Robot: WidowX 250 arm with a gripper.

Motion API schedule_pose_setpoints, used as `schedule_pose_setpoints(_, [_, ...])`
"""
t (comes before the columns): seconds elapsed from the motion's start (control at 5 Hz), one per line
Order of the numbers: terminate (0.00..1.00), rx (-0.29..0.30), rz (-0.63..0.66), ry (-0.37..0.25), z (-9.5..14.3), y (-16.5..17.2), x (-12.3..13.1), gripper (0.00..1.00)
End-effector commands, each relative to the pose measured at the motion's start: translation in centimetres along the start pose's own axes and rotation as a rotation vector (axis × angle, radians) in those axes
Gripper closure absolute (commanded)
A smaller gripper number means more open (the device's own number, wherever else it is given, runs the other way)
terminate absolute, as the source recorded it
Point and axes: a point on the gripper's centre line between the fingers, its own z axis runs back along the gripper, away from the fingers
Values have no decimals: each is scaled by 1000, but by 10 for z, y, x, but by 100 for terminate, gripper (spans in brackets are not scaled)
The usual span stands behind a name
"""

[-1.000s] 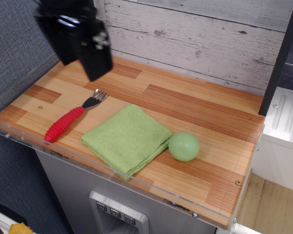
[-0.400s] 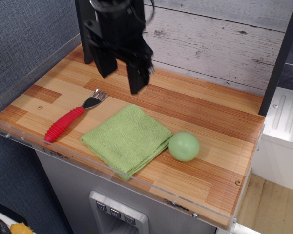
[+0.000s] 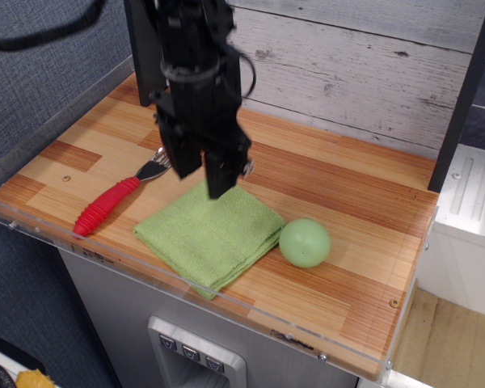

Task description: Move the green cloth behind the green fruit

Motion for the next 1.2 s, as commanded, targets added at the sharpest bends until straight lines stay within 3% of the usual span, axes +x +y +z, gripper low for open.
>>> schedule_pose_setpoints(0.0, [0, 61, -28, -38, -18, -2, 0, 100])
schedule_pose_setpoints(0.2, [0, 37, -32, -54, -25, -4, -1, 100])
schedule_pose_setpoints(0.4, [0, 33, -57, -4, -36, -4, -1, 100])
schedule_pose_setpoints(1.0, [0, 53, 57, 33, -43, 15, 9, 100])
